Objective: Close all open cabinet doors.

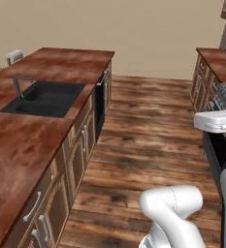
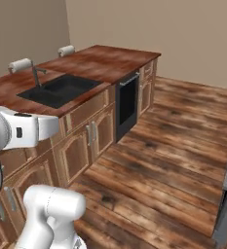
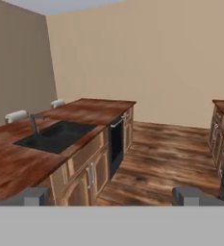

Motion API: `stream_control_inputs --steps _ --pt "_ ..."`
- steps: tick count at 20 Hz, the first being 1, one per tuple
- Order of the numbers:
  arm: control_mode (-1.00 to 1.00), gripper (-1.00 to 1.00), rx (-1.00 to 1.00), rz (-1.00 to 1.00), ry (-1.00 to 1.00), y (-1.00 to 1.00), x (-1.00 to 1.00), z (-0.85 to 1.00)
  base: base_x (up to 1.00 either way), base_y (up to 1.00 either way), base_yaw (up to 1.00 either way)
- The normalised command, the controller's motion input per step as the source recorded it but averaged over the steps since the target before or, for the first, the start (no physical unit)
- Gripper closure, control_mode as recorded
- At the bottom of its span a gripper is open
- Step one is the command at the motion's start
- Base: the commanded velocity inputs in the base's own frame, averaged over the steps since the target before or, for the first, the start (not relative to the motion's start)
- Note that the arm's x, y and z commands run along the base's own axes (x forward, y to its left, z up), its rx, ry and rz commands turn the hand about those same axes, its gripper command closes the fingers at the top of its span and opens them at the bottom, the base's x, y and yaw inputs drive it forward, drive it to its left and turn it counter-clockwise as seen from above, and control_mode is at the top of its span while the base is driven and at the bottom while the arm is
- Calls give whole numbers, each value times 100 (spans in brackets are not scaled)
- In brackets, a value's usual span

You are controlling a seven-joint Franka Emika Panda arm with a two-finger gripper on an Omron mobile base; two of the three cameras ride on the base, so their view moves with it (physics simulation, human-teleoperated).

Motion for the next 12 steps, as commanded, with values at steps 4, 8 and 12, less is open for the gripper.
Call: stream_control_inputs --steps 4,8,12 --pt "100 -100 0 0 0 0 0 0 -58 0 47" --pt "100 -100 0 0 0 0 0 0 -71 1 46" --pt "100 -100 0 0 0 0 0 0 -70 4 47"
